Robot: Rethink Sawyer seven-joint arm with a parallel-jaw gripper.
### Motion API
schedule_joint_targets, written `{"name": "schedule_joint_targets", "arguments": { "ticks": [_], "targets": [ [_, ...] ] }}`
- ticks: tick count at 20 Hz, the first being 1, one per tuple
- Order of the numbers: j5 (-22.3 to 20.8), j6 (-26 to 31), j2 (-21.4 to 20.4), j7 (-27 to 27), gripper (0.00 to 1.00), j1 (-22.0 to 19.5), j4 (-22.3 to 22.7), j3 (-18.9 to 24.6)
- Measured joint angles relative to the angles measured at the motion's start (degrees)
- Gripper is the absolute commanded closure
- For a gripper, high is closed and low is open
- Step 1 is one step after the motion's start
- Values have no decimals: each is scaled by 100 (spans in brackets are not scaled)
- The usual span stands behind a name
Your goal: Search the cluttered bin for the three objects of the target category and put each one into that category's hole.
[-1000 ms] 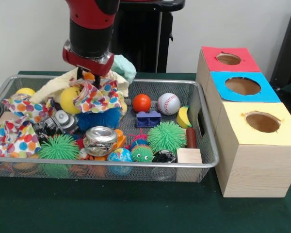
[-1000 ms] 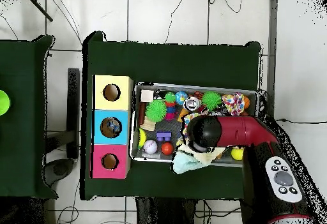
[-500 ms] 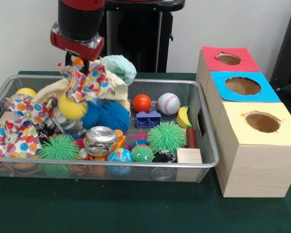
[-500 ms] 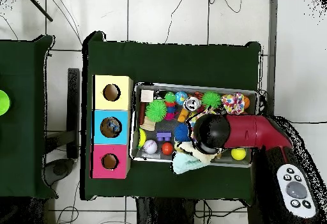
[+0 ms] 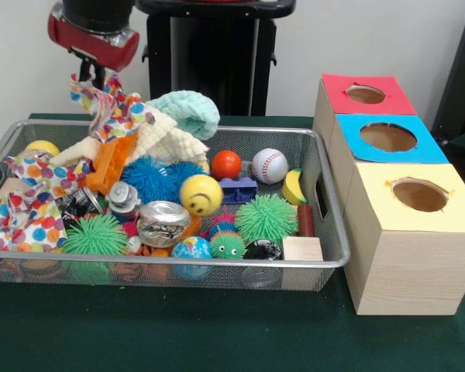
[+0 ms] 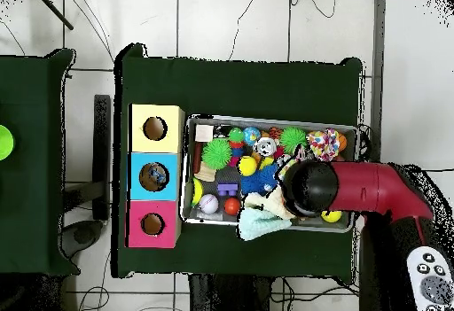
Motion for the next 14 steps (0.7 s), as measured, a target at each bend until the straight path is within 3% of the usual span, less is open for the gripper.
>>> {"name": "schedule_joint_targets", "arguments": {
  "ticks": [14],
  "targets": [
    [-27,119,-401,0,100,1,55,0]
  ]
}}
